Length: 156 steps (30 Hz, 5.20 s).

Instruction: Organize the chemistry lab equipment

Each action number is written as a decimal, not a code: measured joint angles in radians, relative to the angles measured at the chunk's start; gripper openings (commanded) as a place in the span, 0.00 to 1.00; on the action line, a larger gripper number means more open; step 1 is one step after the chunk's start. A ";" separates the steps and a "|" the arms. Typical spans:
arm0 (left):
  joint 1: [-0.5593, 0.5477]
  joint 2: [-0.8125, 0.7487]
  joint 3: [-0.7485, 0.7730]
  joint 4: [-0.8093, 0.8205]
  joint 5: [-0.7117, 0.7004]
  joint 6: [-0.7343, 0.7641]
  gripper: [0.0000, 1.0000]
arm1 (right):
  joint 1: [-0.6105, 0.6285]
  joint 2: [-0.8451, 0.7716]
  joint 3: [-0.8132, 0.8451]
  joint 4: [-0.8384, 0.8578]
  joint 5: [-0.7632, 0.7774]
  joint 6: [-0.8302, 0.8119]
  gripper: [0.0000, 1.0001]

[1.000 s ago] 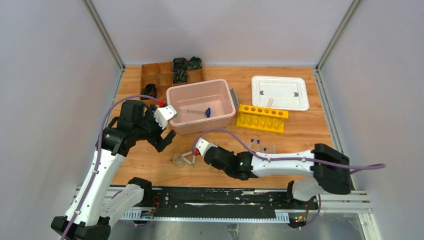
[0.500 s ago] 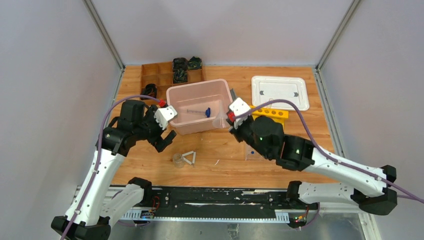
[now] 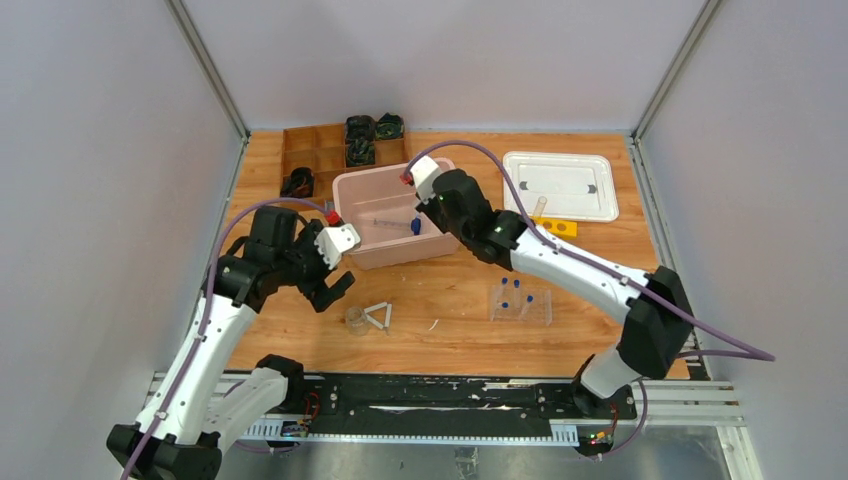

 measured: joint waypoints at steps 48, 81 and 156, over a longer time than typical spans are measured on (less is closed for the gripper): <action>-0.005 0.299 -0.235 0.128 0.185 0.149 0.24 | -0.011 -0.310 -0.255 -0.071 -0.048 0.370 0.36; -0.045 0.488 0.631 -0.067 0.145 0.040 0.00 | -0.004 -0.454 -0.398 -0.108 0.024 0.458 0.37; -0.089 0.281 0.490 0.080 -0.306 -0.360 0.99 | 0.356 0.040 -0.109 -0.083 -0.225 0.431 0.00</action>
